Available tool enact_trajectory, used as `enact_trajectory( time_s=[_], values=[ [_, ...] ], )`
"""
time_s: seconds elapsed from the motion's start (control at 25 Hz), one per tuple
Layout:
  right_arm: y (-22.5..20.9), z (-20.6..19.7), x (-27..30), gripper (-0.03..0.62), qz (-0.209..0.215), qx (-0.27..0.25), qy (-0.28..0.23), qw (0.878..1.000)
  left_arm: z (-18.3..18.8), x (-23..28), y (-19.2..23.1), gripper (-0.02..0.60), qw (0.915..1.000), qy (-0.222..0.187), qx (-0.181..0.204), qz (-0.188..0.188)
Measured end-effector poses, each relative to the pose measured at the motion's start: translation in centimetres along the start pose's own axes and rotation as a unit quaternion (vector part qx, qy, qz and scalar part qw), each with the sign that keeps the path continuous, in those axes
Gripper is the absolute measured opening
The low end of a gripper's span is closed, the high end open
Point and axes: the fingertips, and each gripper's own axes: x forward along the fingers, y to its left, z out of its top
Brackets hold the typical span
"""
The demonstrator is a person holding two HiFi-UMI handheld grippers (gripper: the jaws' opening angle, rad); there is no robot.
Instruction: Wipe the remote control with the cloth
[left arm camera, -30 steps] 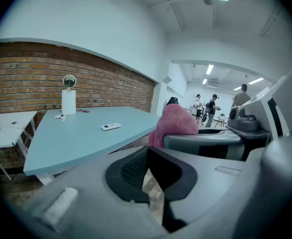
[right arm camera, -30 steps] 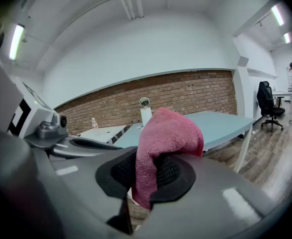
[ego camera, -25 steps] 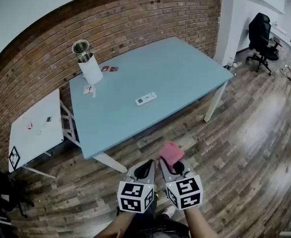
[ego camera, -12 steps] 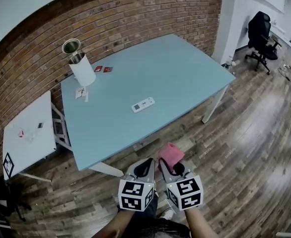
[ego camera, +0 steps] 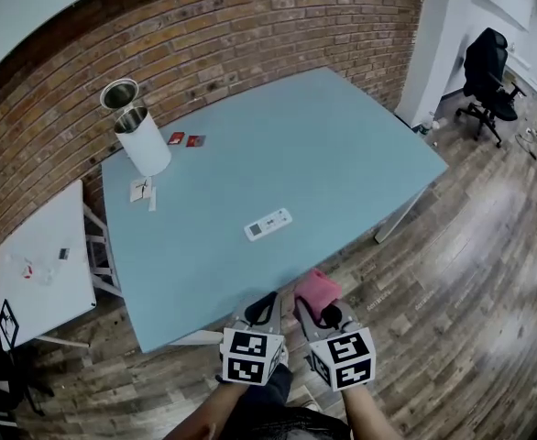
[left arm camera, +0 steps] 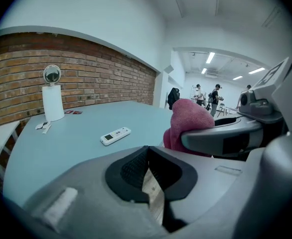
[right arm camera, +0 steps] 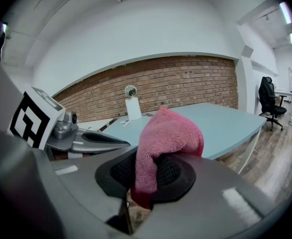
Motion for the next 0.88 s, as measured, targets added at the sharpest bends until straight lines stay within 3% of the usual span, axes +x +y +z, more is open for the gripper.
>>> enact_trajectory(
  time_s=[0.4,0.64,0.88],
  values=[
    [-3.1,3.4,4.6,0.061,-0.023,0.002,0.019,1.0,0.8,5.9,5.8,0.101,0.9946,0.066,0.08,-0.007],
    [-4.5,4.6,6.4,0.061,-0.031,-0.003,0.027,0.999,1.9,9.6,8.2,0.149,0.9806,0.094,0.17,-0.028],
    [-5.8,4.8,8.2,0.063,-0.028,-0.004,0.034,0.999,1.5,13.5,10.6,0.204,0.9624,0.148,0.221,-0.055]
  ],
)
